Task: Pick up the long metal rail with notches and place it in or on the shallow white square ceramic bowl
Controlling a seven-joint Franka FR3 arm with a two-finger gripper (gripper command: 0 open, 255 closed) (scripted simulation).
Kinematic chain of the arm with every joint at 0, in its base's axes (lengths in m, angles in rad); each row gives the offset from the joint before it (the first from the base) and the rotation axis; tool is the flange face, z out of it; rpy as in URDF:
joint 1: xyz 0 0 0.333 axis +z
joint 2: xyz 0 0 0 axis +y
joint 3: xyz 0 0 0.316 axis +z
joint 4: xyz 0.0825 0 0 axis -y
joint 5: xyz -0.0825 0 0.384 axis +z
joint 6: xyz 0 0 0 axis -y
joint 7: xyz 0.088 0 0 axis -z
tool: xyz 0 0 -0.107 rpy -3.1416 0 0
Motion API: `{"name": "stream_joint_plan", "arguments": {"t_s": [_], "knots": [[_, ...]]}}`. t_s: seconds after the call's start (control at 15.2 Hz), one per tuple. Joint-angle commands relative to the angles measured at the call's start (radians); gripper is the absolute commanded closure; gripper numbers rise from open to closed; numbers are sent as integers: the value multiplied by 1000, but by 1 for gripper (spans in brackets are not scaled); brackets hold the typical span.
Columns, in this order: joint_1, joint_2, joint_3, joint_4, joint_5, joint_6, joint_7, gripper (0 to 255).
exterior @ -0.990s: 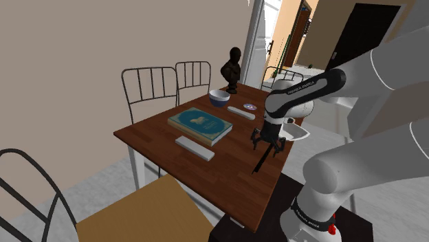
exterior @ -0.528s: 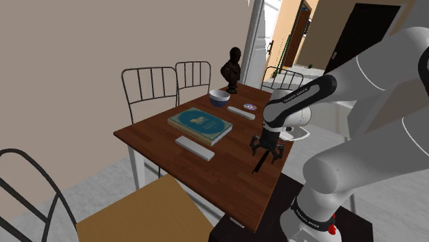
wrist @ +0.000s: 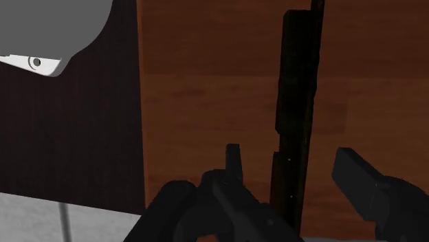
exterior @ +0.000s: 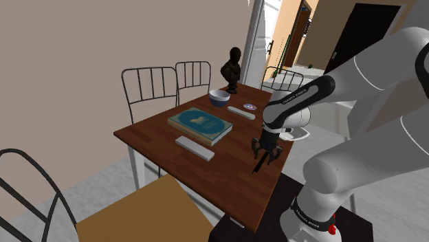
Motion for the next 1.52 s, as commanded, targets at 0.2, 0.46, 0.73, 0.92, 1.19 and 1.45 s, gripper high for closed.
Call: {"name": "stream_joint_plan", "arguments": {"t_s": [0.2,0.46,0.73,0.92,1.19,1.45], "knots": [[1,-1,1,-1,1,0,2,255],[0,-1,0,1,0,-3,1,255],[-6,-54,4,13,-6,-67,8,255],[-10,-103,8,30,-10,-132,14,255],[-13,-159,12,56,-14,-215,21,255],[-16,-207,15,87,-17,-293,28,255]]}}
